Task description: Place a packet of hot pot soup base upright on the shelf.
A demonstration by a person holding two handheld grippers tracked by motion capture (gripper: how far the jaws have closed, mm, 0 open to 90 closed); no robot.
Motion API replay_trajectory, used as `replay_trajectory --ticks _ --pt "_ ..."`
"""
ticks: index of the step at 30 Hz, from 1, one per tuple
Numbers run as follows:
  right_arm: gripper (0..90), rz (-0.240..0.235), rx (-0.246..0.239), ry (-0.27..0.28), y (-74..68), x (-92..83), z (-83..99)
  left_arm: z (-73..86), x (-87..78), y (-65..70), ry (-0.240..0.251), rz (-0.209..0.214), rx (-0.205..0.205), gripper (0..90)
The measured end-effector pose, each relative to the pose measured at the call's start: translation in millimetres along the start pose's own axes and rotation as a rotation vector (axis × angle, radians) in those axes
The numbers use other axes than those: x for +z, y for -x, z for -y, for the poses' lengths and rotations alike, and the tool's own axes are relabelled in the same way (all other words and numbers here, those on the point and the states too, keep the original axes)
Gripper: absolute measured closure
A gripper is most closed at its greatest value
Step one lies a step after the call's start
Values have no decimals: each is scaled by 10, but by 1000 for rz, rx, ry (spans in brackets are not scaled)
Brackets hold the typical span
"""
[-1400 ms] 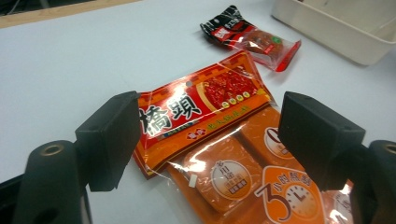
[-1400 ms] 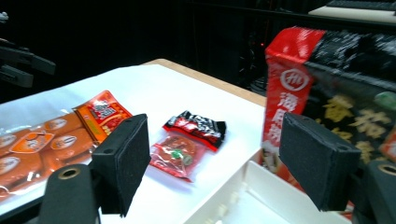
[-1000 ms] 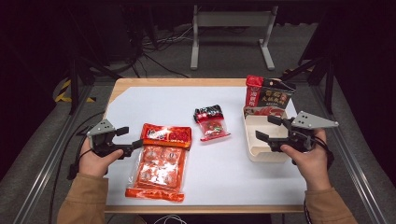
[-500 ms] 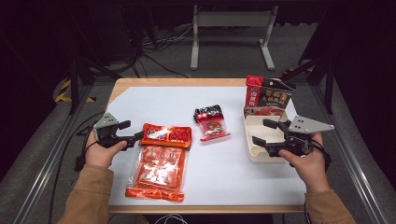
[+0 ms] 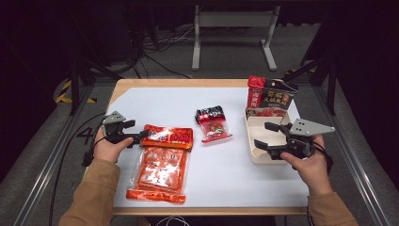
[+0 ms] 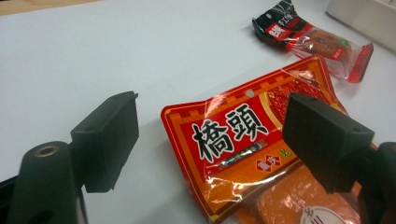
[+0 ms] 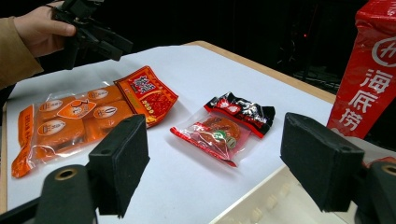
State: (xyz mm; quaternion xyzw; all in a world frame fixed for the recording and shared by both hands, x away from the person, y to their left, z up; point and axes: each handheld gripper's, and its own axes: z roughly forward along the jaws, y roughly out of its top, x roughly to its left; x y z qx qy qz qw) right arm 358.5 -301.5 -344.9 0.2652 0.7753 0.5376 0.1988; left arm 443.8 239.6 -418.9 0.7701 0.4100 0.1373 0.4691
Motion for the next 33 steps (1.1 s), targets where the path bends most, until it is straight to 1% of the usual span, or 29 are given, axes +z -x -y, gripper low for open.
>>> replay_trajectory --ticks 1,2,3,6,7,8,9,11,13,14,15,16,17,18,20,23,27,28,29,30,33 --pt "240 0 0 0 0 0 0 0 0 0 0 0 0 197" --pt "240 -1 0 -1 -1 5 0 3 18 -13 1 4 -14 197" --pt "240 -5 0 -1 -3 11 0 4 38 -27 6 2 -20 198" --pt "238 -8 -3 -4 -8 20 -3 7 83 -47 -8 1 -32 204" --pt "238 -9 -3 -3 -9 21 -4 9 103 -64 -15 0 -28 206" --pt "238 -9 -4 -3 -10 22 -5 13 119 -66 -15 0 -41 208" --pt "238 -9 -4 -3 -10 22 -6 16 135 -80 -19 3 -42 210" --pt "238 -9 -5 -5 -10 23 -6 28 172 -98 -22 6 -58 215" --pt "238 -10 -5 -5 -10 23 -5 33 185 -104 -27 5 -61 219" --pt "238 -10 -6 -6 -10 23 -4 41 205 -104 -40 -2 -62 219" --pt "238 -7 -8 -7 -6 22 -5 42 215 -110 -47 -10 -50 220" --pt "238 -5 -9 -7 -3 21 -6 45 225 -114 -53 -7 -50 223" --pt "238 -5 -8 -5 0 19 -6 50 237 -105 -55 0 -71 230" --pt "238 -4 -6 -3 4 16 -6 52 249 -113 -63 -1 -65 241" --pt "238 0 -7 -3 8 13 -4 60 269 -117 -75 -2 -78 245" --pt "238 -1 -8 -6 5 16 -2 77 312 -124 -90 20 -96 261" --pt "236 -1 -9 -8 3 21 2 87 374 -118 -99 34 -98 273" --pt "236 -1 -9 -8 4 19 4 87 387 -119 -105 35 -90 272" --pt "236 2 -8 -5 5 17 5 91 397 -113 -108 34 -94 272" --pt "236 3 -7 -3 7 16 6 96 413 -114 -112 36 -89 272" --pt "236 3 -8 -3 6 16 7 107 442 -111 -128 50 -87 278"
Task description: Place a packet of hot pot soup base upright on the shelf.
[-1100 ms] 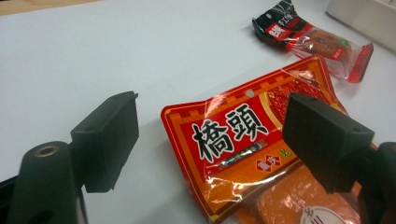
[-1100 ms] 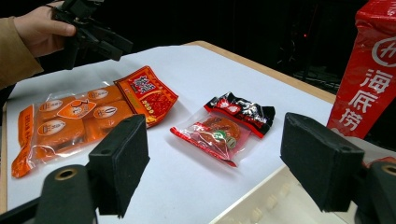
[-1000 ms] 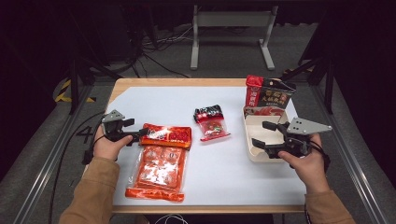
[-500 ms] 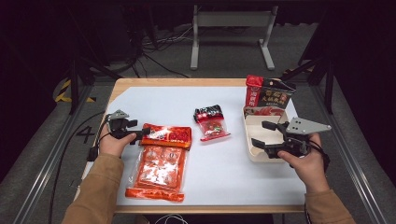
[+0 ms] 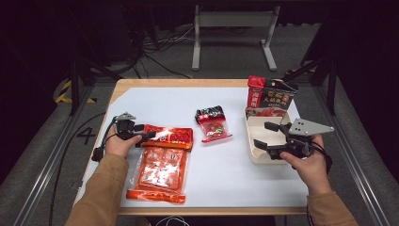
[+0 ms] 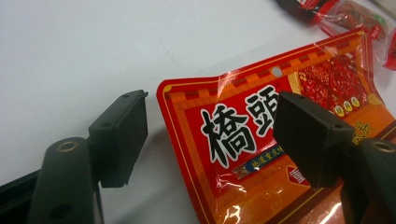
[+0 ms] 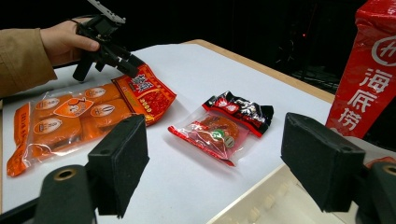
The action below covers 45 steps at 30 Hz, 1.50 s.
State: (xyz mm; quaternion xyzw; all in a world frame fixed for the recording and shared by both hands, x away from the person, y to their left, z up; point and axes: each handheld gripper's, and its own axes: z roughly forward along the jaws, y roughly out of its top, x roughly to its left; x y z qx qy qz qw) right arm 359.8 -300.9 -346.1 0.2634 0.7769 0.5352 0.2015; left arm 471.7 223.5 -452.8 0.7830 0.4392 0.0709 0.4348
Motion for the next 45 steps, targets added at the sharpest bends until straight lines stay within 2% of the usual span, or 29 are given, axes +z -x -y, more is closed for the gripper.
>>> replay_trajectory --ticks 5,8,10,12,14,17,25,27,30,34,38,42,45 --pt "233 -8 2 -5 -11 8 11 7 43 22 -19 47 -11 315" --pt "233 -8 0 -4 -14 13 6 8 51 27 -29 60 -9 346" --pt "232 -9 -2 -6 -15 16 10 11 53 12 -33 73 -5 399" --pt "232 -8 2 -10 -12 17 20 22 63 -6 -32 108 -29 452" --pt "234 5 6 -21 -6 22 30 23 64 -9 -28 123 -29 513" --pt "233 6 7 -25 0 38 41 18 57 12 -31 126 -25 549" --pt "232 -4 7 -29 -15 65 45 19 40 27 -35 96 -22 665" --pt "232 -5 8 -28 -13 65 45 22 47 27 -40 74 0 684" --pt "232 -7 8 -27 -10 68 45 29 55 23 -64 47 14 794" --pt "231 -7 11 -29 -13 72 48 19 22 25 -48 47 16 868" --pt "232 -5 10 -31 -8 76 55 1 -25 40 -27 49 12 896" --pt "245 -1 15 -34 -11 77 55 -1 -67 29 -12 71 -7 896" --pt "265 -2 26 -40 -12 74 58 -13 -95 44 -1 70 6 898"
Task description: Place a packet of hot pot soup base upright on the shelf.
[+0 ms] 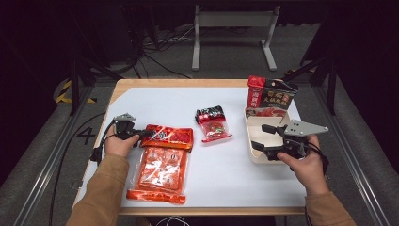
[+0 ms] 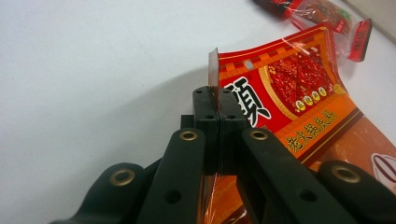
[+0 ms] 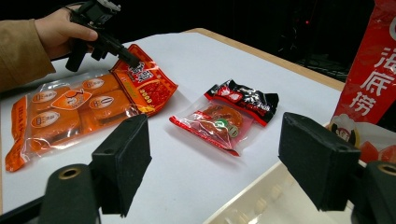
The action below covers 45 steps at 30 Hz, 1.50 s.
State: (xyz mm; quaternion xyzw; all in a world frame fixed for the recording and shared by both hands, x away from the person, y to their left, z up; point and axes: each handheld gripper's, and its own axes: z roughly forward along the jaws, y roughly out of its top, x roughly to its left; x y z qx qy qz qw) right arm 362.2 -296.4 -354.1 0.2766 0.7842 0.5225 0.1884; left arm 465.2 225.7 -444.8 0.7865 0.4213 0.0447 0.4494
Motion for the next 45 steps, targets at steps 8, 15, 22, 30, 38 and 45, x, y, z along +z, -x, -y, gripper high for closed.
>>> replay_trajectory --ticks 8,15,22,30,38,45 --pt "440 -29 -2 -49 -5 -7 -2 -41 -136 63 40 16 5 900" --pt "546 -69 -15 -87 -27 -6 -21 -127 -295 163 92 35 26 900" --pt "600 -104 -8 -110 -79 40 -26 -219 -429 264 136 56 42 900" --pt "603 -128 -6 -109 -145 70 -55 -359 -599 445 184 84 69 900" --pt "597 -133 -7 -108 -167 80 -62 -460 -815 703 233 117 121 900" --pt "578 -135 -9 -100 -184 74 -82 -526 -960 898 275 133 188 900"
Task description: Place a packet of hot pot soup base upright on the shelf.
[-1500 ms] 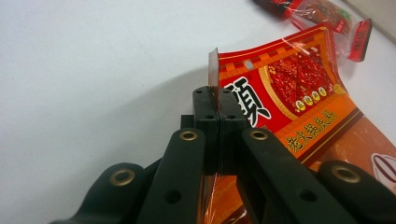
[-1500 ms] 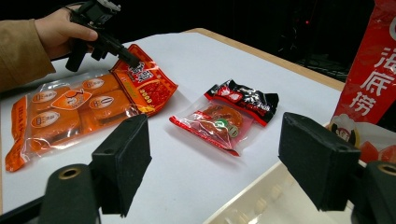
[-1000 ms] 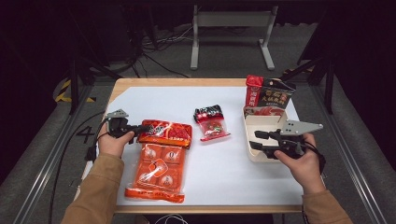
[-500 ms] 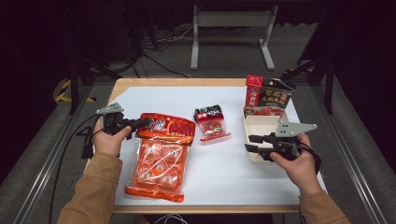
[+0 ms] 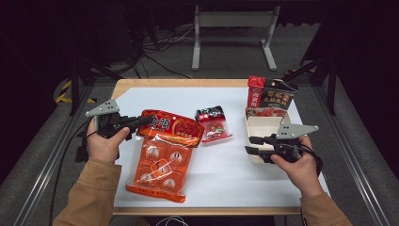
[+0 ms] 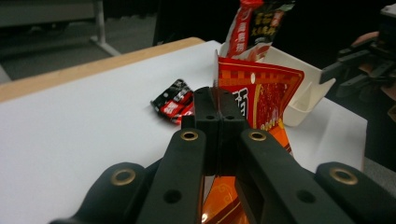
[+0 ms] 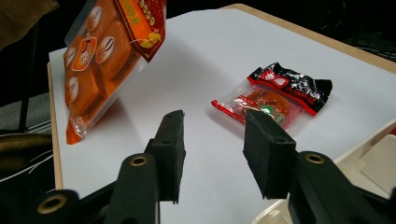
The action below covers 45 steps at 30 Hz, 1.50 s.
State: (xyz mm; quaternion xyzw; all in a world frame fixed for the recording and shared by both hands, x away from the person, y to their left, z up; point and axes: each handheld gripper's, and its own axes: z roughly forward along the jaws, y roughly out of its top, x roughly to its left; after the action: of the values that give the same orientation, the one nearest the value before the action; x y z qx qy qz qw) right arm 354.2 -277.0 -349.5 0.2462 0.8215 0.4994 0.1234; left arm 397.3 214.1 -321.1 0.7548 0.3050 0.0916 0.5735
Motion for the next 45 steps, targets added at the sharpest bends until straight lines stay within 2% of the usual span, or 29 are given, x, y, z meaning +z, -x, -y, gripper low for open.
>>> replay_trajectory --ticks 2,7,13,14,17,21,29,36,39,43,45 --pt "567 3 9 6 9 2 5 -33 -22 19 10 3 23 900" --pt "566 2 8 9 7 1 0 -106 -71 110 44 15 43 900" --pt "562 -9 -1 13 -14 20 -18 -237 -99 277 69 39 100 900" --pt "559 -13 -3 15 -25 29 -23 -256 -94 292 77 37 120 900" --pt "542 -21 -14 13 -39 67 -22 -285 -82 330 82 47 132 900" --pt "475 -32 -29 14 -74 152 -23 -344 -84 427 114 74 157 900" --pt "451 -44 -45 33 -98 190 -45 -460 -53 609 136 101 212 900" --pt "442 -52 -47 49 -99 202 -67 -540 -17 689 139 98 228 900" --pt "400 -53 -50 64 -104 229 -85 -575 -1 703 140 97 232 900" --pt "294 -69 -47 101 -120 304 -126 -606 12 725 146 99 238 900" --pt "277 -74 -46 102 -124 324 -135 -614 16 731 146 104 241 900"
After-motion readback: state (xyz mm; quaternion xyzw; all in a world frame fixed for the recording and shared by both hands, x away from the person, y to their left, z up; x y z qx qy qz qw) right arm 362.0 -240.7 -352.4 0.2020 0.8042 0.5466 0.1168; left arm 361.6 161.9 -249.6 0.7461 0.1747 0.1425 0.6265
